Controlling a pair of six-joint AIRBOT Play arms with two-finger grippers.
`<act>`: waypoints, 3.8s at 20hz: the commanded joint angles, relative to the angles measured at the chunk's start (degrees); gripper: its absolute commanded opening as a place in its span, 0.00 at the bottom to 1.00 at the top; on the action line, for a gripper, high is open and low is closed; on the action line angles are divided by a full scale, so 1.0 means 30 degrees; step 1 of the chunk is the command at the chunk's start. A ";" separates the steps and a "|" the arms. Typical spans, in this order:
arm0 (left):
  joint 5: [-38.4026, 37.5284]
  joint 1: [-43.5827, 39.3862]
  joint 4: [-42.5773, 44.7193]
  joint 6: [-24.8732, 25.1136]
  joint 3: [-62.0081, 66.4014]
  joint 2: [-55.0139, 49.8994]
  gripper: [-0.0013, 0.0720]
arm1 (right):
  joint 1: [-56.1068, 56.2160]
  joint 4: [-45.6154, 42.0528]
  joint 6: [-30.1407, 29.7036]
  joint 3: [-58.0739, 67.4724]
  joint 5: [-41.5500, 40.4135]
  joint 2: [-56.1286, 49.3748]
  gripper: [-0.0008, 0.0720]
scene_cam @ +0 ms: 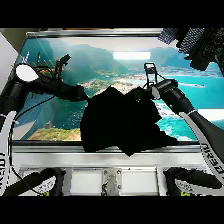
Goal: Fold the clothes and pants, and hang the long-sleeved shirts on hangers.
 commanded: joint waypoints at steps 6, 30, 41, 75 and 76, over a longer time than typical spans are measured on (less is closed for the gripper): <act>-0.0758 0.0452 0.0015 0.0000 0.0000 0.0015 0.03 | -0.1690 -0.1734 -0.1647 0.0087 0.4007 0.0736 0.02; 0.4109 -0.6353 0.8094 -0.6484 0.0801 0.2069 0.64 | 0.5217 0.1144 0.2623 -0.3636 1.2553 1.2677 0.02; -0.3381 -1.0418 1.5854 -0.7366 1.0265 -0.7402 0.64 | 0.5224 0.1151 0.2616 -0.3636 1.2553 1.2692 0.02; -0.4911 -0.9224 0.8867 -0.6499 0.3453 0.1814 0.03 | -0.0648 0.2433 -0.4342 0.5085 1.2291 0.5370 0.02; -0.4911 -0.9224 0.8823 -0.6499 0.3446 0.1654 0.03 | -0.0648 0.2820 -0.4335 0.5085 1.2313 0.5377 0.02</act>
